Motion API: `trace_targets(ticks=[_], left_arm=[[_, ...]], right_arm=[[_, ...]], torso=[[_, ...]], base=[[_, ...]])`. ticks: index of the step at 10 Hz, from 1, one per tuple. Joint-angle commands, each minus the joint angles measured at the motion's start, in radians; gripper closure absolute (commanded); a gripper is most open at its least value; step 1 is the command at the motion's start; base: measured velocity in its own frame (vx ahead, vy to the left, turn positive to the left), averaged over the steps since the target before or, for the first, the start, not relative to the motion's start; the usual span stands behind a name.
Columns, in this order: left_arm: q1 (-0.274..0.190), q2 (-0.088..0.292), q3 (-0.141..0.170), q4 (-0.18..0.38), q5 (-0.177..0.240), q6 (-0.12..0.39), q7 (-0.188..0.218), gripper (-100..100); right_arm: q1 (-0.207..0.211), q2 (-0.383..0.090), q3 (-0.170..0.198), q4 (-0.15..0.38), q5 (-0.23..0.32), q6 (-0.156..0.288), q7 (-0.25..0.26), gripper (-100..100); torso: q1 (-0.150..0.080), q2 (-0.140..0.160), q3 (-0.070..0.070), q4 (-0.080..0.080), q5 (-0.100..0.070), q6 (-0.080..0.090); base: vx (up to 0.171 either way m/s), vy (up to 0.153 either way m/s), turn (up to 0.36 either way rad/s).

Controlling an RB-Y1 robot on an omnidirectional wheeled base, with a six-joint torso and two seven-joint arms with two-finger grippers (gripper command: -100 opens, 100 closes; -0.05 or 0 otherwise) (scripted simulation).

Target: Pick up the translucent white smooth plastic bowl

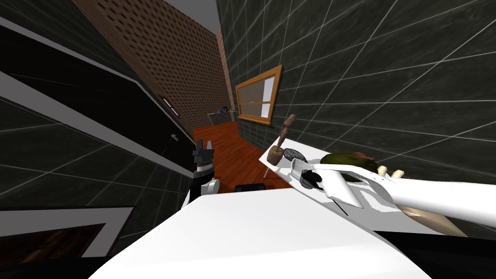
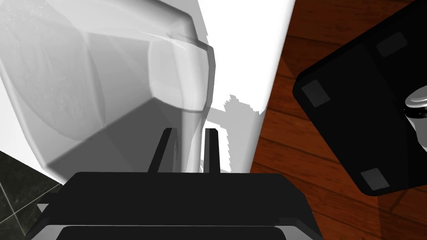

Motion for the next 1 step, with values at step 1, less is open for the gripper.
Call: trace_targets(ticks=[1], left_arm=[[0.000,0.000,0.000,0.000,0.000,0.000,0.000,0]], right_arm=[[0.000,0.000,0.000,0.000,0.000,0.000,0.000,0]], torso=[[0.000,0.000,0.000,0.000,0.000,0.000]], base=[[0.000,0.000,0.000]])
